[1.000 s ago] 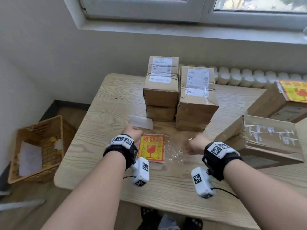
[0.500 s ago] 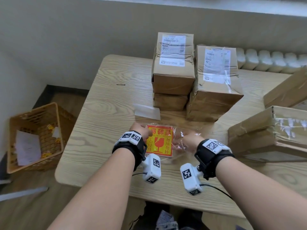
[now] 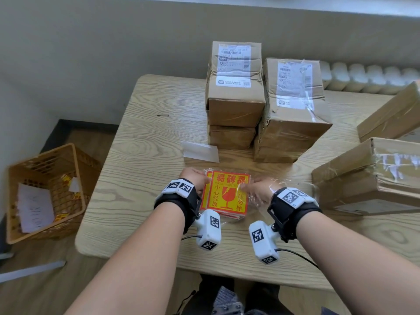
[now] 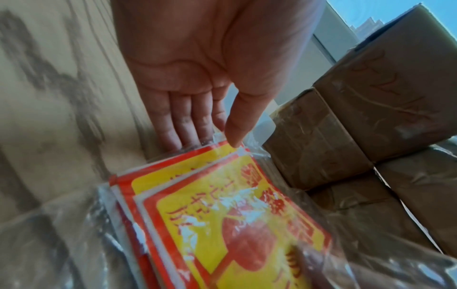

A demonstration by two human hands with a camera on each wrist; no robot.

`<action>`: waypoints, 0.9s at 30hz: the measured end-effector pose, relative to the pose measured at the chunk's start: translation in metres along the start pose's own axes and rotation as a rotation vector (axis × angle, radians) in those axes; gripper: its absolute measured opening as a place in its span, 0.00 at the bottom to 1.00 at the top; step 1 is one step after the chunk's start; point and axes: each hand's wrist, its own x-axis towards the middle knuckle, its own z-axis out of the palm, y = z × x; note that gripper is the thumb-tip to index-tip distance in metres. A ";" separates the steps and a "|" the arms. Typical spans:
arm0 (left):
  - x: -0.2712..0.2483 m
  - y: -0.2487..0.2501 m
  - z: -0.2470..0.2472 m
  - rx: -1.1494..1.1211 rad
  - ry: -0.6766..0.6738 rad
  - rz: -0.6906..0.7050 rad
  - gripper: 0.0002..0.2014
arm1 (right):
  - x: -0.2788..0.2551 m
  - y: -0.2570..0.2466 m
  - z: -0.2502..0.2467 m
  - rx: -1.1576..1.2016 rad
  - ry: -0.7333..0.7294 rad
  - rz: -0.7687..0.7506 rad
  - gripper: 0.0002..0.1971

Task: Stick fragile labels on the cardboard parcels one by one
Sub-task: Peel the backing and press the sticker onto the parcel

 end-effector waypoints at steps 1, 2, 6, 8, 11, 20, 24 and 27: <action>0.000 0.000 -0.001 0.007 0.011 -0.003 0.12 | -0.008 -0.003 -0.001 0.037 0.007 -0.006 0.13; 0.001 -0.002 -0.002 0.024 0.023 -0.003 0.12 | -0.009 -0.003 -0.002 0.064 0.015 -0.001 0.16; 0.008 -0.007 -0.006 0.138 0.095 0.016 0.10 | 0.005 0.000 -0.003 0.074 0.112 0.025 0.14; 0.009 -0.007 -0.008 0.239 0.145 0.029 0.03 | 0.005 0.000 -0.008 -0.025 0.130 -0.021 0.13; -0.008 0.007 -0.010 0.403 0.233 0.106 0.02 | -0.009 -0.007 -0.020 -0.060 0.139 -0.055 0.04; -0.066 0.072 0.023 0.327 0.111 0.487 0.07 | -0.058 -0.019 -0.062 -0.187 0.239 -0.211 0.06; -0.084 0.084 0.040 0.308 0.061 0.558 0.09 | -0.072 -0.020 -0.079 -0.226 0.276 -0.252 0.07; -0.095 0.089 0.047 0.320 0.059 0.584 0.08 | -0.083 -0.017 -0.094 -0.222 0.305 -0.287 0.07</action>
